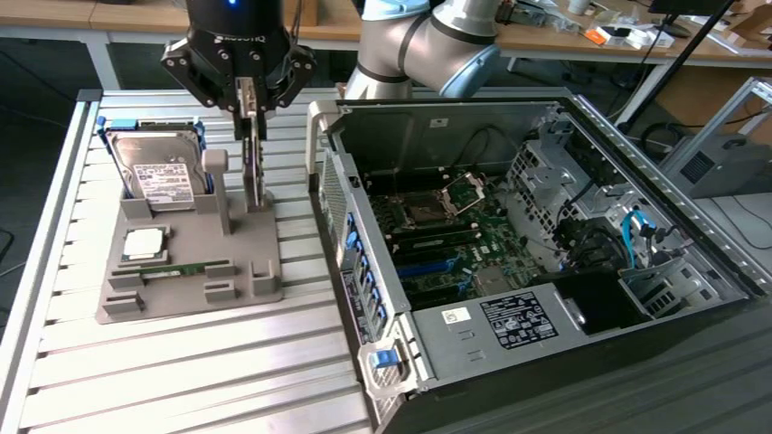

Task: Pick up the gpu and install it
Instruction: 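Pick up the gpu and move the gpu toward the slot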

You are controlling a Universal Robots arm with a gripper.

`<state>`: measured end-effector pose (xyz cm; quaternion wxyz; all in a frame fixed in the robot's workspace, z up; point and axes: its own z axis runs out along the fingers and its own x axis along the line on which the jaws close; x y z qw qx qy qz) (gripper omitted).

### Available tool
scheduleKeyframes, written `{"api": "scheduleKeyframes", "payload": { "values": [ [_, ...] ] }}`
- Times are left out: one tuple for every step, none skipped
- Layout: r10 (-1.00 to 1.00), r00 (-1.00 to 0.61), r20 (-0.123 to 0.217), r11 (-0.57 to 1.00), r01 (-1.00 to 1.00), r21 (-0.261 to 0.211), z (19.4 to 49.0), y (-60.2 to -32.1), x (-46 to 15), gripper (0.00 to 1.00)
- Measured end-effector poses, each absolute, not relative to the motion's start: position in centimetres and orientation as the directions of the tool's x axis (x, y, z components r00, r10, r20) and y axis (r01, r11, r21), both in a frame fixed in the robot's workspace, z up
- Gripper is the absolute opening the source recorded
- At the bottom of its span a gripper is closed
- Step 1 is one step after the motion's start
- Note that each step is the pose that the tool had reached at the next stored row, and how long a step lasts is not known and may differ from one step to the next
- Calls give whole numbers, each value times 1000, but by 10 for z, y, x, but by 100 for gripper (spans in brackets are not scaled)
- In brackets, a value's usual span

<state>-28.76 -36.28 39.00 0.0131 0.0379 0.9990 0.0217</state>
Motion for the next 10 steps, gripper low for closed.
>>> {"api": "scheduleKeyframes", "payload": {
  "values": [
    [76, -997, -24, 996, 75, 44, 390, -363, -288, 27],
    [76, -997, -25, 996, 75, 44, 391, -363, -288, 27],
    [76, -997, -24, 996, 75, 44, 391, -363, -288, 27],
    [76, -997, -25, 996, 75, 44, 392, -363, -288, 27],
    [76, -997, -24, 996, 75, 44, 392, -363, -288, 27],
    [76, -997, -24, 996, 75, 44, 392, -363, -288, 27],
    [76, -997, -24, 996, 75, 44, 393, -363, -288, 27],
    [76, -997, -24, 996, 75, 44, 393, -363, -288, 27],
    [76, -997, -25, 996, 75, 44, 393, -363, -288, 27],
    [76, -997, -24, 996, 75, 44, 394, -363, -288, 27]
  ]
}}
